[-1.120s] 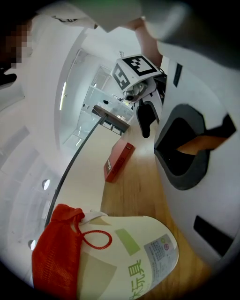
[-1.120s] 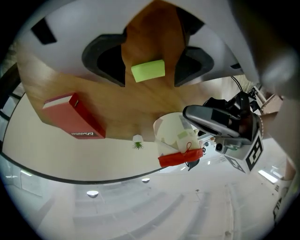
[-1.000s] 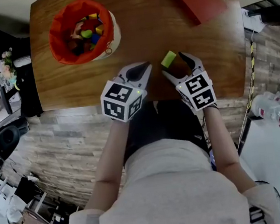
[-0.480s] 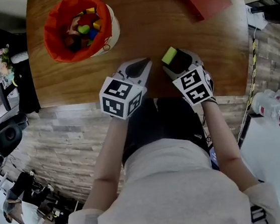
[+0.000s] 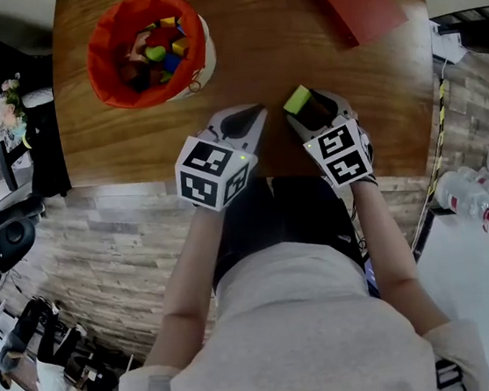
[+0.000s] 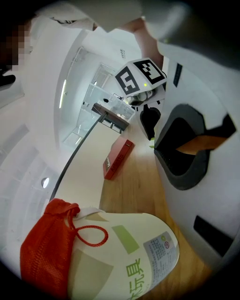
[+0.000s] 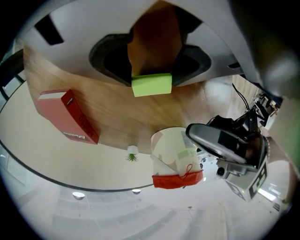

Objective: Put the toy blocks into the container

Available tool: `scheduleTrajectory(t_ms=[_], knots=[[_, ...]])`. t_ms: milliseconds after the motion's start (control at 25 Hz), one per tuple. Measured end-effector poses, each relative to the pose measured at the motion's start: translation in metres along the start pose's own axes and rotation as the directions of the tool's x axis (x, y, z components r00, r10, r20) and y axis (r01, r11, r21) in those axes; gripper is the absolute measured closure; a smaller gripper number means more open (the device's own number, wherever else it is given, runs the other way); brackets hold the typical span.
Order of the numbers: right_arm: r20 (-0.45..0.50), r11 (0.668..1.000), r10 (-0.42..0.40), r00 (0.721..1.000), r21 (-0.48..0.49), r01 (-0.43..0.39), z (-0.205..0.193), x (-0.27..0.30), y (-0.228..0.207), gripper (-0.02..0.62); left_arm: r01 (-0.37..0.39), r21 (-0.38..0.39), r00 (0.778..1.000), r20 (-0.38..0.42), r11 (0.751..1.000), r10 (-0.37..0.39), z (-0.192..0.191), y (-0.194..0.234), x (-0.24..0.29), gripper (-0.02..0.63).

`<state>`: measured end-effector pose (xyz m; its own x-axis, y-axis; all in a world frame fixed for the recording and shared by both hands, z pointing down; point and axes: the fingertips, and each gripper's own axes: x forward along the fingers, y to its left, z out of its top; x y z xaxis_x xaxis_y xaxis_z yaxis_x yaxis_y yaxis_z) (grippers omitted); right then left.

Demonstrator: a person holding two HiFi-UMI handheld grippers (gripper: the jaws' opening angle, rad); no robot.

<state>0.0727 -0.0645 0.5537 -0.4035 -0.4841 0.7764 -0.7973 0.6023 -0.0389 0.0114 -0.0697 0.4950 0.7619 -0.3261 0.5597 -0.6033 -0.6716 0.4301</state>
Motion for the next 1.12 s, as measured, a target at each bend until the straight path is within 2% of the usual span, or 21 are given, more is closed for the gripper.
scheduleTrajectory(t_ms=[400,680,920,1120], knots=[[0.188,0.997,-0.013,0.982,-0.068,0.027,0.098,-0.030,-0.006,0.318,-0.061,-0.029,0.992,0.111,0.998,0.064,0.031,0.015,-0.034,0.594],[0.316,0.988,0.017,0.949,-0.154,0.033,0.179,-0.043,-0.003,0.318,-0.136,-0.035,0.971,0.191,0.990,0.141,0.053,0.033,-0.068,0.594],[0.389,0.975,0.103,0.915,-0.220,-0.017,0.240,-0.042,0.024,0.318,-0.204,-0.059,0.948,0.236,0.977,0.212,0.060,0.045,-0.094,0.594],[0.419,0.954,0.186,0.889,-0.292,-0.063,0.272,-0.036,0.058,0.316,-0.241,-0.095,0.935,0.245,0.966,0.257,0.053,0.051,-0.110,0.594]])
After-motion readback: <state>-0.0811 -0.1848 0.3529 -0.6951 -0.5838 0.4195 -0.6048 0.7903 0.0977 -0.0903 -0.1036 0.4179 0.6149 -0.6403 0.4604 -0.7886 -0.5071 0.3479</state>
